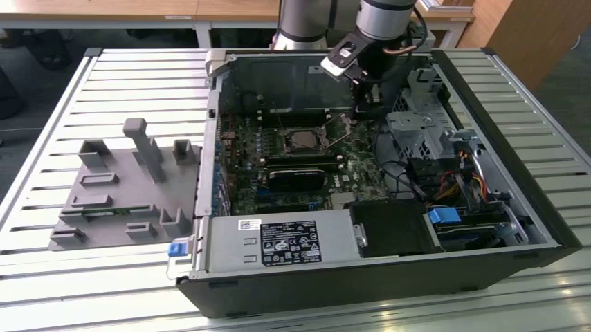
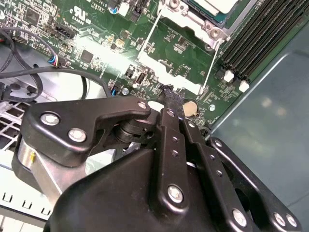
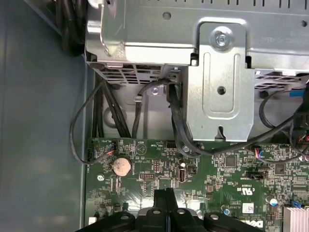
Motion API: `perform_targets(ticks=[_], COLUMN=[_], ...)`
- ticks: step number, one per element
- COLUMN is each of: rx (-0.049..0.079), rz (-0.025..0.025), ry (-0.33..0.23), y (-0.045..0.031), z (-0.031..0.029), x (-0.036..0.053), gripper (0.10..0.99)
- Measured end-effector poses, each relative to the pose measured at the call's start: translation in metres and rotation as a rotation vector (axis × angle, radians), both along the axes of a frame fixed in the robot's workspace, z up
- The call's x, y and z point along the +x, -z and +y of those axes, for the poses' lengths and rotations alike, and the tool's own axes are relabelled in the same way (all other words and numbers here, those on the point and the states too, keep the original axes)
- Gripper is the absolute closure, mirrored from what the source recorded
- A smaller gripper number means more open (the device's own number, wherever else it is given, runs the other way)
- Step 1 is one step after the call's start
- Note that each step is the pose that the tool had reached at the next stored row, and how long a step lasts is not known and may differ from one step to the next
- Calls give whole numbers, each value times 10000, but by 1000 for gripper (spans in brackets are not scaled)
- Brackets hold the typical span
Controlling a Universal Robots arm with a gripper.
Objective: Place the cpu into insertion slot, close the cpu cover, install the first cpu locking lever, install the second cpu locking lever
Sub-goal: 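Close the cpu cover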
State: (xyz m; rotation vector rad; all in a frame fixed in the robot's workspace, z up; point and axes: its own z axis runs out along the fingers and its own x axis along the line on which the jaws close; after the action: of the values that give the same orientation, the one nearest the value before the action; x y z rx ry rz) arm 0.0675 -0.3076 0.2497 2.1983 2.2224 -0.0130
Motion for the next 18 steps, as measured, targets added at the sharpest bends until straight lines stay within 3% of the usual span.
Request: perform_targets(ticks=[10,18], rx=[-4,-4], rz=[77,83], ry=[0,-1], y=[69,89], z=[22,23], x=[44,0], gripper=[980,980])
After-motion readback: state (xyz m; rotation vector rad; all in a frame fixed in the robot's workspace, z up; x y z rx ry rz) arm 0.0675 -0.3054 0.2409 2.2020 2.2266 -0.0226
